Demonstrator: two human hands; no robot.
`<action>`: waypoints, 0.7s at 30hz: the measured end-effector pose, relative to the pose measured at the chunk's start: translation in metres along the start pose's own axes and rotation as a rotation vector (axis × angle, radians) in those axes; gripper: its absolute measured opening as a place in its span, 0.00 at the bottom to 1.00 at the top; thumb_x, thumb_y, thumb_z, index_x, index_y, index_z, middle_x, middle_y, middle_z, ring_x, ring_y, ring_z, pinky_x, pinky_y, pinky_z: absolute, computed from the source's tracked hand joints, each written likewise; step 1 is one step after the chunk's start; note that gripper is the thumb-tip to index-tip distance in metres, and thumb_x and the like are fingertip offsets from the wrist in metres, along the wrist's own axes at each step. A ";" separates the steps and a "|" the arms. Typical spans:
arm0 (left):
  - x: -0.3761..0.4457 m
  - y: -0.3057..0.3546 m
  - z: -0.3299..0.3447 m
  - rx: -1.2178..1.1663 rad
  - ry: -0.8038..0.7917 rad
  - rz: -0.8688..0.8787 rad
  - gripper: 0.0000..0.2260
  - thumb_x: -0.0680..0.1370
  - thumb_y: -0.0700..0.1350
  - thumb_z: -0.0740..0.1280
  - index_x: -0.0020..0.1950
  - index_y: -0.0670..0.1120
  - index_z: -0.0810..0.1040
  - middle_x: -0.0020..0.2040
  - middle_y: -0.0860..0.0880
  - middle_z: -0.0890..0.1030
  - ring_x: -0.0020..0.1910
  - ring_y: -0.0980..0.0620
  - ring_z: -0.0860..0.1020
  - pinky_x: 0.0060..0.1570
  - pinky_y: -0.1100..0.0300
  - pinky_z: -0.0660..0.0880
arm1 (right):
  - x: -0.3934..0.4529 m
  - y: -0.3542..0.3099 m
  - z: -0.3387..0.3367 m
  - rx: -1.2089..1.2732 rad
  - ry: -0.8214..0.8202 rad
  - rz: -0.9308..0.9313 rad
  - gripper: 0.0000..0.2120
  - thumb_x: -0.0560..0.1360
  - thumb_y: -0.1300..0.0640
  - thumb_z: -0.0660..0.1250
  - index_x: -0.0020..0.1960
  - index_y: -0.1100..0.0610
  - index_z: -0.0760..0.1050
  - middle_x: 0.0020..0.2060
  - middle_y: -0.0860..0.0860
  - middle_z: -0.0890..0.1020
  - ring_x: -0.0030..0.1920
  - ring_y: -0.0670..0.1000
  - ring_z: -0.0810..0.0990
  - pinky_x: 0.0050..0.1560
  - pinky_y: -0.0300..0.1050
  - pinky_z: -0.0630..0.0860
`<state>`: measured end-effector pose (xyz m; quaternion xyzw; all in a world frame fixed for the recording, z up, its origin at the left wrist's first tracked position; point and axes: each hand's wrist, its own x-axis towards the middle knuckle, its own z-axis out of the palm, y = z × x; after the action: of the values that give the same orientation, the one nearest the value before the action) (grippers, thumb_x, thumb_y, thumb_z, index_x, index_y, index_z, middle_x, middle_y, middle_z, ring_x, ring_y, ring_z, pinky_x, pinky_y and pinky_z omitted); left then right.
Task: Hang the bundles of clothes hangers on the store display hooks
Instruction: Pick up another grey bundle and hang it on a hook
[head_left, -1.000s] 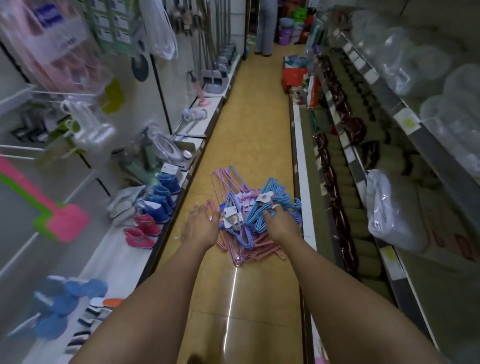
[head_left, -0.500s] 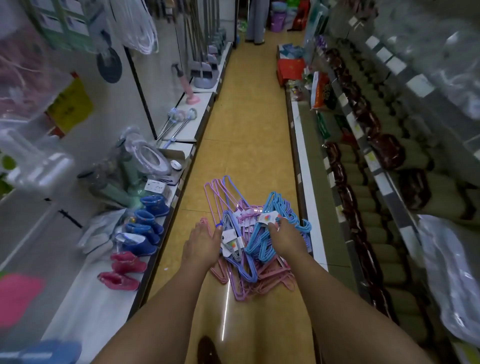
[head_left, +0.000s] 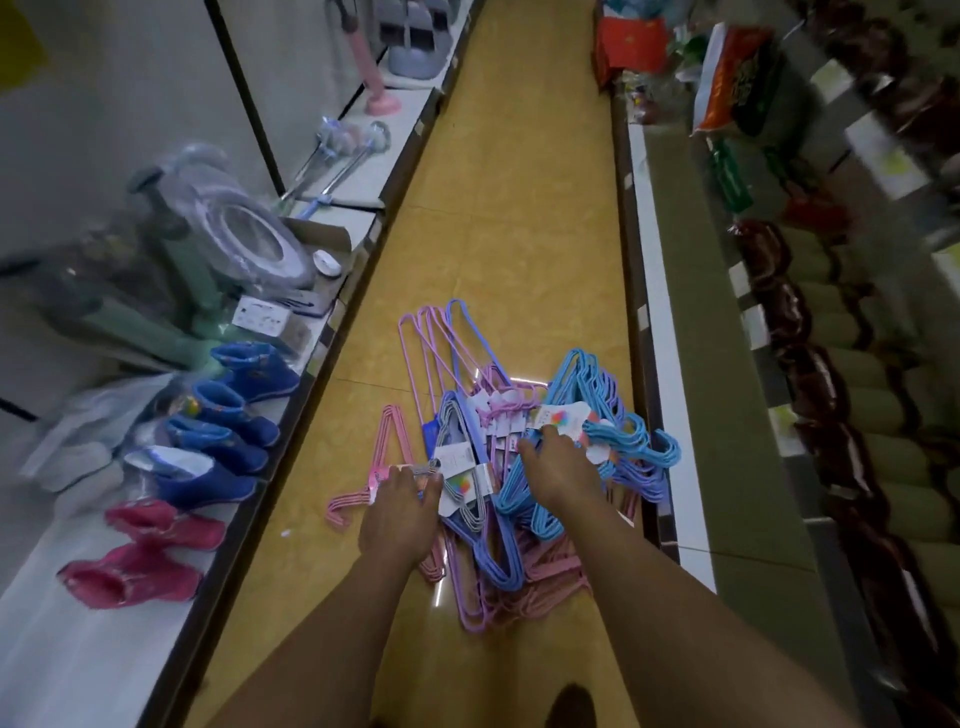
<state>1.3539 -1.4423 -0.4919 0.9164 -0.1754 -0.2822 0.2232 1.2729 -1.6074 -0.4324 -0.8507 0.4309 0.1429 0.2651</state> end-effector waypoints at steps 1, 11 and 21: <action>0.015 -0.008 0.018 -0.008 -0.005 -0.006 0.27 0.80 0.61 0.49 0.71 0.45 0.66 0.72 0.44 0.67 0.68 0.45 0.68 0.64 0.48 0.68 | 0.017 0.006 0.016 -0.002 -0.020 -0.012 0.24 0.83 0.47 0.50 0.72 0.61 0.61 0.68 0.60 0.69 0.65 0.62 0.70 0.61 0.55 0.70; 0.163 -0.077 0.179 -0.119 0.014 -0.071 0.20 0.82 0.55 0.54 0.65 0.42 0.70 0.66 0.42 0.73 0.64 0.41 0.71 0.59 0.51 0.68 | 0.182 0.057 0.191 0.069 -0.113 -0.021 0.22 0.82 0.47 0.53 0.68 0.61 0.65 0.64 0.60 0.72 0.62 0.61 0.73 0.57 0.51 0.70; 0.240 -0.100 0.251 -0.298 0.061 -0.125 0.19 0.82 0.44 0.56 0.72 0.39 0.62 0.70 0.39 0.66 0.67 0.40 0.68 0.62 0.54 0.66 | 0.256 0.064 0.277 0.003 -0.118 -0.080 0.14 0.81 0.56 0.55 0.64 0.61 0.66 0.60 0.60 0.75 0.58 0.60 0.75 0.47 0.46 0.67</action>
<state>1.4114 -1.5436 -0.8343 0.8904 -0.0673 -0.2906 0.3439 1.3674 -1.6480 -0.8010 -0.8570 0.3802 0.1813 0.2968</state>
